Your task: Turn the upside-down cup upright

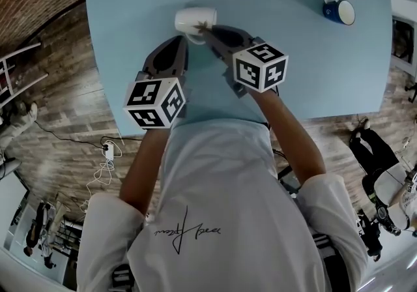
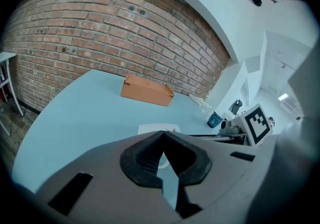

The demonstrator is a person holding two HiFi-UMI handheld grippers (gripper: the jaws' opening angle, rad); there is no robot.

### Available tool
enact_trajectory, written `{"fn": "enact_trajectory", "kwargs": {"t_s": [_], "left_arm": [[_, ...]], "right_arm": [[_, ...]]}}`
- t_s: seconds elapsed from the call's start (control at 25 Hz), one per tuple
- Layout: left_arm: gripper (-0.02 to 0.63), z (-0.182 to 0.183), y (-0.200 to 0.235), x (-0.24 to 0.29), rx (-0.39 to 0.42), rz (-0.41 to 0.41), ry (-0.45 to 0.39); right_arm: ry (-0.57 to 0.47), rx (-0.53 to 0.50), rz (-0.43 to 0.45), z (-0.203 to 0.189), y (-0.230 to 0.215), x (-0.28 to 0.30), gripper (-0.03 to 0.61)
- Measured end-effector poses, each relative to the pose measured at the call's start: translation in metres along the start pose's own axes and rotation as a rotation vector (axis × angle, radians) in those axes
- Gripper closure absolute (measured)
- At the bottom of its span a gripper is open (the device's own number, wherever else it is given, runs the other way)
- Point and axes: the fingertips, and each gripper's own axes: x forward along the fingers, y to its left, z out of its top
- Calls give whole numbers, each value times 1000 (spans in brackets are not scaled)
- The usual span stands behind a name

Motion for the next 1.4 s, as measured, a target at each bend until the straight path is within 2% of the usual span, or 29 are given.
{"fn": "enact_trajectory", "kwargs": {"t_s": [0.76,1.4], "left_arm": [[604,4,1,-6,-8,-7,-14],[604,2,0,-8,-15,-21,-27]], "right_arm": [[17,8,-4,1,7,-2,534],[34,-26,-36,-3,9,-15,538]]}}
